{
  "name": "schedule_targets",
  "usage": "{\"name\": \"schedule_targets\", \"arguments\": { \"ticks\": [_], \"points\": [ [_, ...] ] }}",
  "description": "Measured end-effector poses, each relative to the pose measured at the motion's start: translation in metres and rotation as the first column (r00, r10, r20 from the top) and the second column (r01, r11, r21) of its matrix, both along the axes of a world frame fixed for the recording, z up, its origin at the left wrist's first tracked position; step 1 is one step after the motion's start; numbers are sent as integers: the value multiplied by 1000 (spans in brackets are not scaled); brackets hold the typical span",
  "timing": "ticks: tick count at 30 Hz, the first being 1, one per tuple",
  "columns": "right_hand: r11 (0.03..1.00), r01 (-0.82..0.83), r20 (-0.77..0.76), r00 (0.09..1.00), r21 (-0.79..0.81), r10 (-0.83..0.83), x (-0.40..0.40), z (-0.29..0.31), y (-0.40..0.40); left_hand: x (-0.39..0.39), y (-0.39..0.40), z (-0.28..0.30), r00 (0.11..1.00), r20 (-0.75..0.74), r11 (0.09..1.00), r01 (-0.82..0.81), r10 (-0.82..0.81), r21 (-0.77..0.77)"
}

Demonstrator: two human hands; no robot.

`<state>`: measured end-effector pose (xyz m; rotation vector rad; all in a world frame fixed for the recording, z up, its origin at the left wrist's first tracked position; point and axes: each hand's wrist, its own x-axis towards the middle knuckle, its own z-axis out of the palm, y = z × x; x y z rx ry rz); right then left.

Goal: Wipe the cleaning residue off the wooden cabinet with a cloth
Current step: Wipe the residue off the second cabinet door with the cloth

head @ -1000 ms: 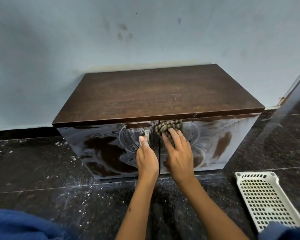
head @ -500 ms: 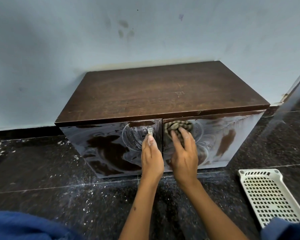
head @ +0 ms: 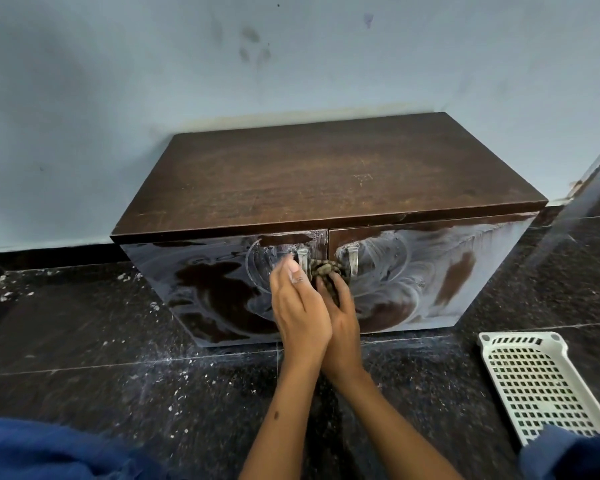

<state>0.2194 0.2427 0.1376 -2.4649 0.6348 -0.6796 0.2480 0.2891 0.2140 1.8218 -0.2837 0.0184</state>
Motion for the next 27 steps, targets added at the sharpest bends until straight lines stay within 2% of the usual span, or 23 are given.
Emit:
{"name": "schedule_targets", "arguments": {
  "ticks": [2, 3, 4, 6, 7, 8, 9, 11, 13, 15, 17, 24, 27],
  "points": [
    [993, 29, 39, 999, 117, -34, -2, -9, 3, 0, 0, 1, 999, -27, 998, 40, -41, -53],
    [970, 71, 89, 992, 232, -94, -2, -10, 6, -1, -2, 1, 993, -77, 993, 89, -95, -74],
    [905, 136, 135, 969, 402, -206, -3, -11, 8, -1, -4, 2, 978, -137, 985, 147, -159, -89],
    [659, 292, 91, 872, 693, -482, -7, -12, 3, -3, -10, 3, 929, -244, 959, 256, -278, -119],
    [566, 367, 43, 811, 738, -583, -10, -11, -1, -4, -13, 3, 903, -286, 947, 292, -320, -134],
    [528, 409, 45, 758, 745, -650, -14, -9, -5, -5, -15, 2, 883, -315, 937, 318, -347, -142],
    [551, 417, 109, 718, 723, -687, -18, -4, -8, -5, -18, 2, 870, -332, 931, 335, -365, -146],
    [675, 378, 311, 674, 634, -670, -18, 13, -12, -3, -22, 3, 856, -355, 926, 339, -377, -167],
    [811, 314, 458, 700, 493, -549, -14, 28, -16, -2, -25, 3, 846, -378, 926, 326, -377, -193],
    [898, 189, 494, 780, 398, -383, -9, 35, -16, -1, -26, -1, 842, -406, 934, 306, -356, -184],
    [894, 44, 449, 853, 447, -266, -9, 34, -12, -1, -26, -5, 825, -450, 940, 286, -341, -187],
    [917, 112, 416, 865, 383, -279, -15, 18, -10, 5, -28, -8, 789, -493, 926, 255, -366, -279],
    [965, 58, 433, 886, 257, -169, -12, 28, -18, 4, -29, -9, 761, -514, 914, 274, -396, -298]
  ]
}}
